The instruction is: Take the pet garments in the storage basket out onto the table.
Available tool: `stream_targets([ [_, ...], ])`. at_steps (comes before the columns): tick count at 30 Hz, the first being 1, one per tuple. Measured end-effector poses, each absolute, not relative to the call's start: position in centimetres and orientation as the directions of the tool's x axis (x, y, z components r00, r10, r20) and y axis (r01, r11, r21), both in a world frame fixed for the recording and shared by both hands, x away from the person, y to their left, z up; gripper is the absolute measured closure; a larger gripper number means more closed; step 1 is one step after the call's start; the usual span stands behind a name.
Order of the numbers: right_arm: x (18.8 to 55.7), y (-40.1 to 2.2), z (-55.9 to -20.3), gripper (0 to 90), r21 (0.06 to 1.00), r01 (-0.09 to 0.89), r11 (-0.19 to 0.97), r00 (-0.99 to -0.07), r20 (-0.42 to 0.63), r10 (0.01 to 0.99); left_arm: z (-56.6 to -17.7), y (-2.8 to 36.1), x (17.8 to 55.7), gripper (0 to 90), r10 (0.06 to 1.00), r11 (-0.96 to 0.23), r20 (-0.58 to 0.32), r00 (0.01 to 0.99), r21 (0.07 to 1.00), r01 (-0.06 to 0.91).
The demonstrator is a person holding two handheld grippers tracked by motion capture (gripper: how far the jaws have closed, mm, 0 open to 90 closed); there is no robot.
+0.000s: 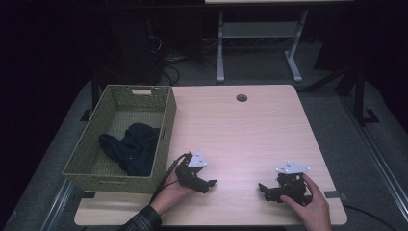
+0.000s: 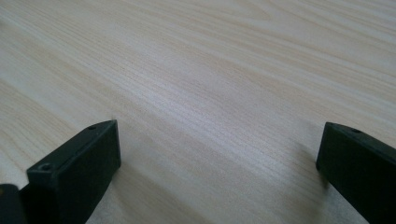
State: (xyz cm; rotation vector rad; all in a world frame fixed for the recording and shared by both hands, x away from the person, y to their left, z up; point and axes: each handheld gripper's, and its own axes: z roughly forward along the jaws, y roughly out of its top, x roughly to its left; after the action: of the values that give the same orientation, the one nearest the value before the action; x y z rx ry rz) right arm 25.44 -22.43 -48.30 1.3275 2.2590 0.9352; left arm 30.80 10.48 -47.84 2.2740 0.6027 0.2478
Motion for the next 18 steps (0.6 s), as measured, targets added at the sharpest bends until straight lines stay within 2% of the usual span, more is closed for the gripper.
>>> stream_targets([
  [18, 25.44, -22.47, -48.3, 0.0, 0.697, 0.63, 0.342, -0.498, 0.025, 0.867, -47.82, 10.47, 30.8, 13.0, 0.5, -0.599, -0.007, 0.866, 0.719, 0.352],
])
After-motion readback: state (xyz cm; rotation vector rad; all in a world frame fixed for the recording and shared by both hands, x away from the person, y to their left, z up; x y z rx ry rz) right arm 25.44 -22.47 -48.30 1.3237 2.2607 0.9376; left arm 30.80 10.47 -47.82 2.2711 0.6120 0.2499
